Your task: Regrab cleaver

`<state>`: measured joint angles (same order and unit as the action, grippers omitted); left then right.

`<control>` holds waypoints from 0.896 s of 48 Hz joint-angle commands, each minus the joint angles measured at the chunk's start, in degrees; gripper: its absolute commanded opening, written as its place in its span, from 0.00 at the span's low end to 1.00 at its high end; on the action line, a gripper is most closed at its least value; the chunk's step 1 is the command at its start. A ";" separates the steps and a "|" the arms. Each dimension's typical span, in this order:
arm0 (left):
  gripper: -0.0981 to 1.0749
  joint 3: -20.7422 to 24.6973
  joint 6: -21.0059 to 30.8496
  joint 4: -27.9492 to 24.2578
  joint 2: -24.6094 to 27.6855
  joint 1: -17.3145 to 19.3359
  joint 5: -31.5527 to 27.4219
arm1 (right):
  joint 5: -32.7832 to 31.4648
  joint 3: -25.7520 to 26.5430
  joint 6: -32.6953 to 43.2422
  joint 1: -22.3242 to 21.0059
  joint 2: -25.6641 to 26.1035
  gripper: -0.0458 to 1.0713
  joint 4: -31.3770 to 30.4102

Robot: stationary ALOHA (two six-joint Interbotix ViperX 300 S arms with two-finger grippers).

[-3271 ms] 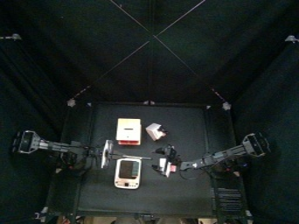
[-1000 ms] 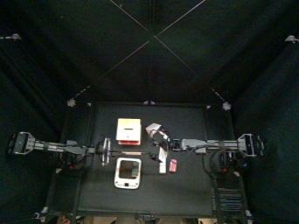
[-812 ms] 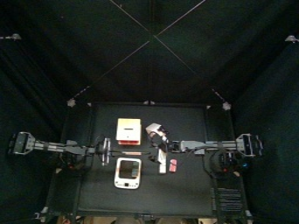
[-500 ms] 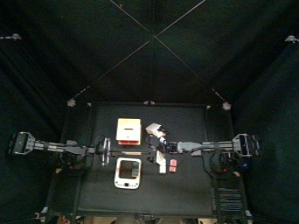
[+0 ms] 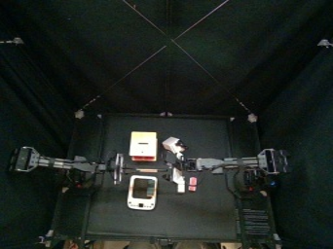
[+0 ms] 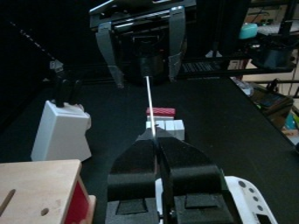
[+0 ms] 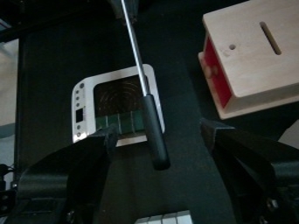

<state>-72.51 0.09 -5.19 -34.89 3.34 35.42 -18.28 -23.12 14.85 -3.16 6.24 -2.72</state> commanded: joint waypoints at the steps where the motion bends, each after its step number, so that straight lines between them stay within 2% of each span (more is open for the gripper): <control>1: 0.30 0.97 -0.09 0.00 0.09 0.09 0.18 | 0.44 1.67 -0.09 -0.09 0.62 0.95 -0.26; 6: 0.30 0.97 0.00 0.00 0.18 0.09 0.18 | 0.35 1.85 -0.18 -0.09 0.35 0.89 -0.35; 16: 0.30 0.88 0.00 0.00 0.09 0.18 0.18 | -0.53 2.11 -0.09 -0.09 0.35 0.64 -0.09; 24: 0.30 0.70 -0.09 0.00 0.18 0.26 0.18 | -2.46 2.72 -0.18 0.26 0.18 0.50 -0.26; 32: 0.30 0.26 -0.09 -0.79 0.18 0.18 0.18 | -6.24 4.13 -0.18 1.23 -0.70 0.49 -1.49; 43: 0.30 -0.35 0.00 -4.39 0.18 -0.97 0.18 | -13.45 7.38 0.44 2.81 -3.16 0.49 -7.38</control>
<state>-73.30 0.00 -8.26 -34.72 2.99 35.33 -29.44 -17.58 14.94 -0.53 2.55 -8.61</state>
